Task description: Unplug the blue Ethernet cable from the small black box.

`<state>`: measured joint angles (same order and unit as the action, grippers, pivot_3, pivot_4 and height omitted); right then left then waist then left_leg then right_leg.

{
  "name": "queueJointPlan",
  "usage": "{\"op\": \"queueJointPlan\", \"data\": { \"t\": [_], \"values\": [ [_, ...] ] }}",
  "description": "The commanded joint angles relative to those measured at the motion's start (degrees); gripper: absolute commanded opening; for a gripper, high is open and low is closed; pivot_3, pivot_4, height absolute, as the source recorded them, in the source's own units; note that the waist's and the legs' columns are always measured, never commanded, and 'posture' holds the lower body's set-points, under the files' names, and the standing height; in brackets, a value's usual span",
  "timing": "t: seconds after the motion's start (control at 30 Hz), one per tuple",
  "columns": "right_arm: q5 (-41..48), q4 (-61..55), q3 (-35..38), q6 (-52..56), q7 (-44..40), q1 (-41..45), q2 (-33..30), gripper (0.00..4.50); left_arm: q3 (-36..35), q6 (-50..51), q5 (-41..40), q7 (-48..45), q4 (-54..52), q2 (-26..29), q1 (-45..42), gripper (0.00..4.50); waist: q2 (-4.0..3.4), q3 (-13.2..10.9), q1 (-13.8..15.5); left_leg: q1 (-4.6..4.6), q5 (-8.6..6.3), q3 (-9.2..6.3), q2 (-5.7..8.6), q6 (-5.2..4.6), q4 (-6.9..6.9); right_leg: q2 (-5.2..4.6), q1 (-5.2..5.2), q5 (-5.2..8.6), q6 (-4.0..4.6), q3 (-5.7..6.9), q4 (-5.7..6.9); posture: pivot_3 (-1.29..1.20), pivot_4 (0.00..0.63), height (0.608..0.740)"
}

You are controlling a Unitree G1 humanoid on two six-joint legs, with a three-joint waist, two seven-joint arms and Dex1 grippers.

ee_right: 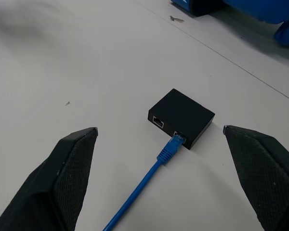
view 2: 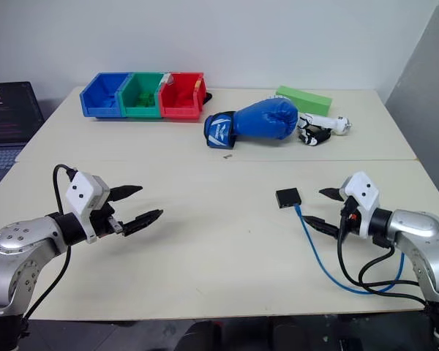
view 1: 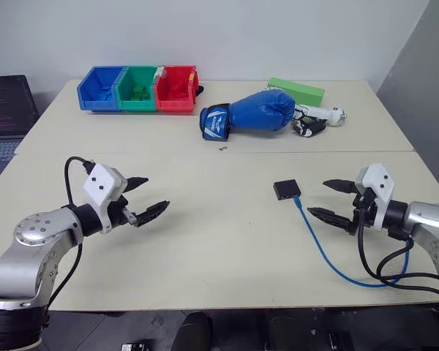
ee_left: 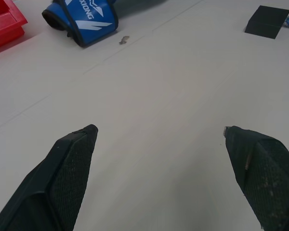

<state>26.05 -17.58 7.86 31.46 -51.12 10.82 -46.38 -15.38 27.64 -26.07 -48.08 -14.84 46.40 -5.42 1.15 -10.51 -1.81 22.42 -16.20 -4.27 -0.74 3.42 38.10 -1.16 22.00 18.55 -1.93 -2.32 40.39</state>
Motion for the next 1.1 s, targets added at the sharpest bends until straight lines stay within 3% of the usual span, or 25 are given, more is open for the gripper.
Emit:
{"op": "queueJointPlan", "data": {
  "t": [0.03,0.4,0.57,0.73,1.1],
  "values": [
    [0.37,-0.45,1.13,-0.64,0.15,1.15,-0.18,4.43,-2.02,-1.55,-0.99,-1.03,-1.50,0.31,0.71,4.48,0.00,0.00,0.00,0.00,0.00,0.00,0.00,0.00,0.00,0.00,0.00,0.00,0.00,0.00,0.00,0.00,0.150,0.740],
    [-2.11,0.98,0.39,-2.31,2.67,-0.40,1.20,4.43,-1.00,-0.71,-1.25,-1.28,-2.64,0.22,1.40,4.48,0.00,0.00,0.01,0.00,0.00,0.00,-0.01,0.00,0.00,0.00,0.00,0.00,0.00,-0.01,-0.01,0.00,0.150,0.740],
    [-5.70,-0.19,-1.55,-2.07,10.18,-2.86,6.63,4.43,1.18,-2.09,-1.38,-4.10,-3.83,0.39,1.50,4.48,0.00,0.00,0.00,0.01,0.00,-0.02,-0.01,0.00,0.00,0.00,0.00,0.00,0.00,-0.03,-0.01,0.00,0.150,0.740],
    [-9.90,-0.43,-3.19,-1.78,20.10,-5.31,14.60,4.43,2.74,1.54,-6.57,-9.09,-7.91,1.41,1.28,4.48,-0.01,0.00,-0.01,0.04,0.01,-0.03,-0.02,0.01,0.00,0.00,0.01,0.00,0.00,-0.04,0.01,0.00,0.150,0.740],
    [-16.06,2.59,-7.69,-2.47,32.93,-6.53,27.37,4.43,5.60,4.45,-9.50,-13.84,-10.36,4.31,-2.52,4.48,-0.04,-0.01,-0.07,-0.02,0.01,0.01,0.00,0.01,-0.01,0.05,0.03,0.00,0.00,-0.03,0.06,0.00,0.150,0.740]
  ]
}}
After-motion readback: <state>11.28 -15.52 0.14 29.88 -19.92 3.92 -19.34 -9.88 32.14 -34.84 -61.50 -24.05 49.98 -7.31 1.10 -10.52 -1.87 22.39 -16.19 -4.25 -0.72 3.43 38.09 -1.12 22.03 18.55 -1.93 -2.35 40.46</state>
